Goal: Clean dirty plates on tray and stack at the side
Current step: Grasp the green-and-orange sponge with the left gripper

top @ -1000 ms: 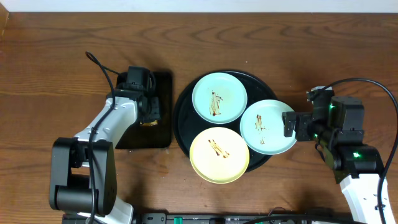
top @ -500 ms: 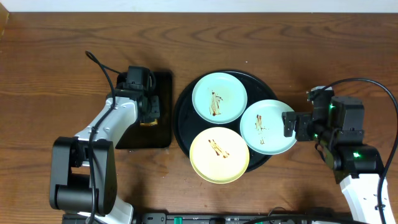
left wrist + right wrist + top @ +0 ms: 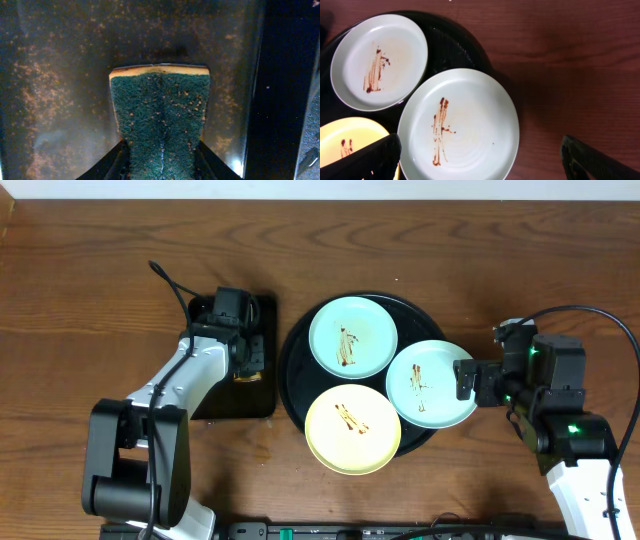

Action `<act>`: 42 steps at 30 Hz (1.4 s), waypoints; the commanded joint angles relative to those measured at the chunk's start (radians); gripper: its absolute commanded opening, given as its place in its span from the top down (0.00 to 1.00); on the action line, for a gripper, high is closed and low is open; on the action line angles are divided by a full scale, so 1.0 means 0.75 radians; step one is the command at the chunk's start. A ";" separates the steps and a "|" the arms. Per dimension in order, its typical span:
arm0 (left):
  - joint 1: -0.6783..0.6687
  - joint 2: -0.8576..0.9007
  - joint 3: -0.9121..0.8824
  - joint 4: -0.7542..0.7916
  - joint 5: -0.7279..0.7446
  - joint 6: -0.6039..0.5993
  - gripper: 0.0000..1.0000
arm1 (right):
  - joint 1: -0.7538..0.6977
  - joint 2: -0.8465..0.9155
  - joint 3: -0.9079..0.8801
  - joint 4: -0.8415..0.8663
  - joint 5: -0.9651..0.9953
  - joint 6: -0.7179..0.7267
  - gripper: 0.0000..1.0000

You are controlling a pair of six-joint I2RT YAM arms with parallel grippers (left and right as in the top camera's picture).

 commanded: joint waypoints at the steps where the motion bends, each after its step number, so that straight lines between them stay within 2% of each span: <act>1: -0.003 0.038 -0.025 0.001 -0.016 -0.009 0.64 | 0.009 -0.002 0.025 -0.002 -0.008 0.013 0.01; 7: -0.003 0.044 -0.025 0.002 -0.016 -0.009 0.75 | 0.009 -0.002 0.025 -0.002 -0.008 0.012 0.01; 10: -0.003 0.050 -0.025 0.006 -0.017 -0.009 0.91 | 0.009 -0.002 0.025 -0.002 -0.008 0.012 0.01; 11: -0.004 0.051 -0.025 0.006 -0.016 -0.009 0.92 | 0.009 -0.002 0.025 -0.002 -0.008 0.012 0.01; 20: -0.004 0.006 -0.011 -0.034 -0.016 -0.013 0.92 | 0.009 -0.002 0.025 -0.032 -0.007 0.019 0.03; 25: -0.004 -0.115 0.008 -0.097 -0.005 -0.013 0.93 | 0.006 0.006 0.025 0.041 0.004 0.037 0.01; 30: 0.003 -0.253 0.008 -0.162 -0.006 -0.013 0.92 | -0.040 0.006 0.025 0.056 0.131 0.057 0.01; 35: 0.038 -0.333 0.008 -0.142 -0.006 -0.013 0.93 | -0.125 0.012 0.024 -0.019 0.183 0.098 0.01; 42: 0.050 -0.405 0.008 -0.090 -0.006 -0.013 0.92 | -0.131 0.090 0.023 -0.096 0.127 0.098 0.01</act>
